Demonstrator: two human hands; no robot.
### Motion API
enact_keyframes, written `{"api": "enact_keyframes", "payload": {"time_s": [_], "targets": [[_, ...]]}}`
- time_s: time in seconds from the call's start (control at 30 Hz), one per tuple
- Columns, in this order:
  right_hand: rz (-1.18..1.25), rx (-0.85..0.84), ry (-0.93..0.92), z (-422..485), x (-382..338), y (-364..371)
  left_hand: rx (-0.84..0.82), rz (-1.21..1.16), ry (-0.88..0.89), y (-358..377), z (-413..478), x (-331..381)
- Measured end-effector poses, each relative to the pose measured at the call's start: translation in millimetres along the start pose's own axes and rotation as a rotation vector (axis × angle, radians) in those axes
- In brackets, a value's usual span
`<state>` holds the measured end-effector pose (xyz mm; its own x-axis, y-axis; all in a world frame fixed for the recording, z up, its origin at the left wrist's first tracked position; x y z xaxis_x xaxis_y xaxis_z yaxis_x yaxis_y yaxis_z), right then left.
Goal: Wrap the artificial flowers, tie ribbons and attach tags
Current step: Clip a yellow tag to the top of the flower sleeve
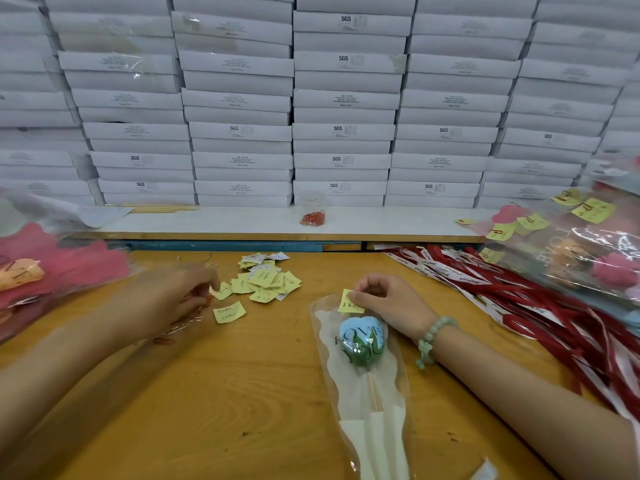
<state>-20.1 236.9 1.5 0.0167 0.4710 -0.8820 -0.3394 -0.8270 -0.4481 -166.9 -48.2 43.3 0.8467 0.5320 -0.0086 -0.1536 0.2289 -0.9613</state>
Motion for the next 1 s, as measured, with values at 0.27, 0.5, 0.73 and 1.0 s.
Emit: {"api": "enact_keyframes", "payload": {"time_s": [0.27, 0.5, 0.73, 1.0], "targets": [[0.092, -0.008, 0.009, -1, 0, 0, 0.186, -0.886, -0.227, -10, 9, 46], [0.129, -0.04, -0.041, -2, -2, 2, 0.134, -1.286, -0.349, 23, 25, 102], [0.157, -0.044, -0.093, -2, -3, 2, 0.196, -1.386, -0.402, 51, 47, 126], [0.164, -0.091, -0.163, -3, -7, 5, 0.029, -1.438, -0.23, 56, 49, 127]]}}
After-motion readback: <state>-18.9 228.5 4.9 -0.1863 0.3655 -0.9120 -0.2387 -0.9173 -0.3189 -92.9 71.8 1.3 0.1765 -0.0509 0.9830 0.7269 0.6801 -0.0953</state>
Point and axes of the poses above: each hand's wrist, its own z-axis towards the middle knuckle, its own y-axis out of the palm, x = y × z, the point moved 4 cm from there along z, towards the middle knuckle, and after that the axes turned 3 degrees about -x, right-handed, at the moved point
